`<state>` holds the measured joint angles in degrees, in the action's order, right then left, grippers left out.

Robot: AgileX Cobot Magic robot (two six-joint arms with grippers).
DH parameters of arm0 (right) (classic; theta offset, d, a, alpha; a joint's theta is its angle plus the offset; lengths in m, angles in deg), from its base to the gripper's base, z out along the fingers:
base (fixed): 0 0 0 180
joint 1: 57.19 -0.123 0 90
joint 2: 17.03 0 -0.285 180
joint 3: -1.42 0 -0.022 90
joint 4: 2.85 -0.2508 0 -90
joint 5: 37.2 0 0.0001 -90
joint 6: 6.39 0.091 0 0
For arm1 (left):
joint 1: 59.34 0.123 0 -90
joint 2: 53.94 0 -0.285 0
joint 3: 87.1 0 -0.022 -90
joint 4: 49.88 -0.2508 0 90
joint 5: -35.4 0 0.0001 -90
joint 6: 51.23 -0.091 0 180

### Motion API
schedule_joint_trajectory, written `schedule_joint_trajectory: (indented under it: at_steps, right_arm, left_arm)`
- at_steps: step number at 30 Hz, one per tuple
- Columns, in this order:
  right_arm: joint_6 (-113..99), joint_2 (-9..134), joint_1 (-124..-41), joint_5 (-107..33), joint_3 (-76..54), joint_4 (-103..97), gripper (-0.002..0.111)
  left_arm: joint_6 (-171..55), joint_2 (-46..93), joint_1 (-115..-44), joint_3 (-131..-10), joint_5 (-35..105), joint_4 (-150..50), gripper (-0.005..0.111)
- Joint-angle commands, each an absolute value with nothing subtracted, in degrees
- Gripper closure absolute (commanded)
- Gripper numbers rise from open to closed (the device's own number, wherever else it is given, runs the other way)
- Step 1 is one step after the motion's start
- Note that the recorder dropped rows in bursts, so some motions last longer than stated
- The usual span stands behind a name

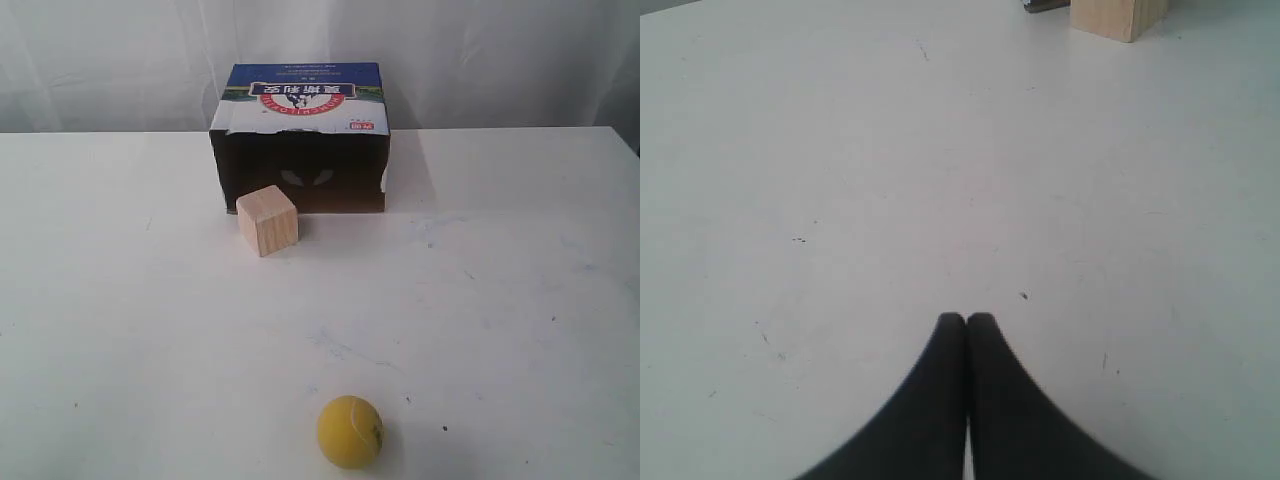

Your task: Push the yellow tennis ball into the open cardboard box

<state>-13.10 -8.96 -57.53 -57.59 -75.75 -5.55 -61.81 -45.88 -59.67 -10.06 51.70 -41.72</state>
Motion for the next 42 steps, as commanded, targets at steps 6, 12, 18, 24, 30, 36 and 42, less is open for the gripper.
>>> schedule_joint_trajectory:
  at_steps: [6, 12, 18, 24, 30, 36, 42]
  right_arm:
    - [-14.17, -9.24, -57.19, -57.22, -75.79, -4.99, 0.108]
    - [-22.24, -9.24, -57.19, -55.88, -75.79, 0.60, 0.108]
    - [-19.25, -9.24, -57.19, -24.09, -75.79, -4.57, 0.108]
    - [-11.23, -9.24, -57.19, 6.57, -75.79, -11.22, 0.108]
    - [-11.71, -3.04, -57.19, 15.67, -64.82, -28.47, 0.108]
    - [-6.82, 26.73, -57.19, 19.66, -34.95, -9.66, 0.108]
    - [2.81, 54.60, -57.19, 4.30, -22.24, -8.55, 0.108]
  left_arm:
    - [-61.76, -46.16, -60.01, -9.89, 51.65, -41.30, 0.107]
    - [-61.76, -46.16, -60.01, -9.89, 51.65, -41.30, 0.107]
    - [-61.76, -46.16, -60.01, -9.89, 51.65, -41.30, 0.107]
    - [-61.76, -46.16, -60.01, -9.89, 51.65, -41.30, 0.107]
    - [-61.76, -46.16, -60.01, -9.89, 51.65, -41.30, 0.107]
    - [-61.76, -46.16, -60.01, -9.89, 51.65, -41.30, 0.107]
    - [-61.76, -46.16, -60.01, -9.89, 51.65, -41.30, 0.107]
